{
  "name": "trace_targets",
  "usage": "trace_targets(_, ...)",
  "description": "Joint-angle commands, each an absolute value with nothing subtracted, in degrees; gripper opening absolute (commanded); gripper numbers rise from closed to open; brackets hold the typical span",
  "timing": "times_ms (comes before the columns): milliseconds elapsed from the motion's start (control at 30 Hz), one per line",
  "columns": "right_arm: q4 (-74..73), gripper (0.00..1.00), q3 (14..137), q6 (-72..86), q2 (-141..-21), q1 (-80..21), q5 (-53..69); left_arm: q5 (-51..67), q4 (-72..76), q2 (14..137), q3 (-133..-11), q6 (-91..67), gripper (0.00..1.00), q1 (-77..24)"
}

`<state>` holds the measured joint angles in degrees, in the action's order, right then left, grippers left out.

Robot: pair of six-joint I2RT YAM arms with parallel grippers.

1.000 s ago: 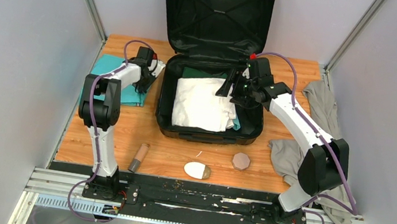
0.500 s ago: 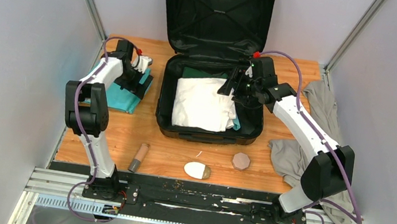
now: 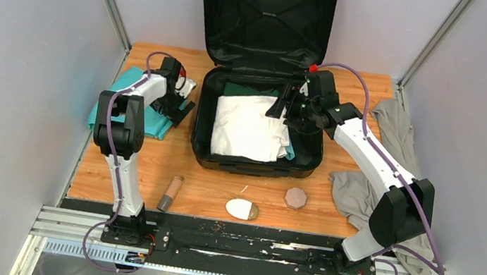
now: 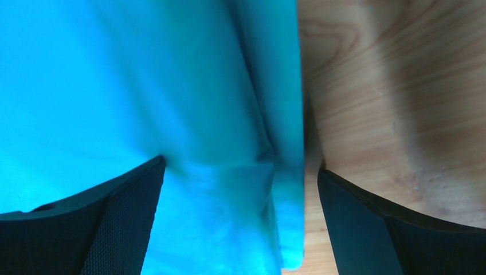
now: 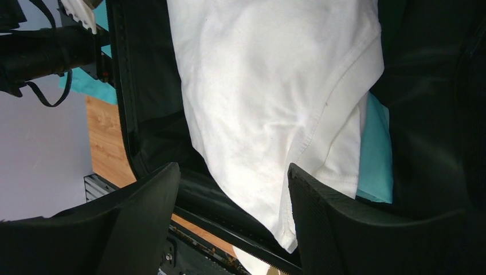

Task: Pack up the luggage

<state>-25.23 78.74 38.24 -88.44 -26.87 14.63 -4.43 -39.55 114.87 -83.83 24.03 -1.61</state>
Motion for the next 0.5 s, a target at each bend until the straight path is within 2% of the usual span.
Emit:
trace_targets(0,-24.87,0.73,77.77,38.08,-87.4,-27.82,12.67,1.75,-42.48,116.43,-83.95,24.67,1.0,-1.85)
trace_targets(100,-24.59,0.73,77.75,38.35,-88.06,-27.85,12.77,2.56,-42.5,116.65,-83.32,25.31,1.0,-1.85)
trace_targets(267,-24.13,0.72,77.56,38.73,-88.48,-28.21,12.66,-6.88,-40.93,119.33,-82.9,27.07,0.99,-1.64)
trace_targets(300,-24.09,0.72,77.41,38.73,-88.32,-28.21,12.47,-8.87,-39.72,119.31,-82.05,27.61,0.94,-1.47)
trace_targets(467,-23.74,0.7,76.69,39.02,-87.46,-28.17,11.66,-11.47,-37.76,119.34,-79.87,29.26,0.54,-0.18)
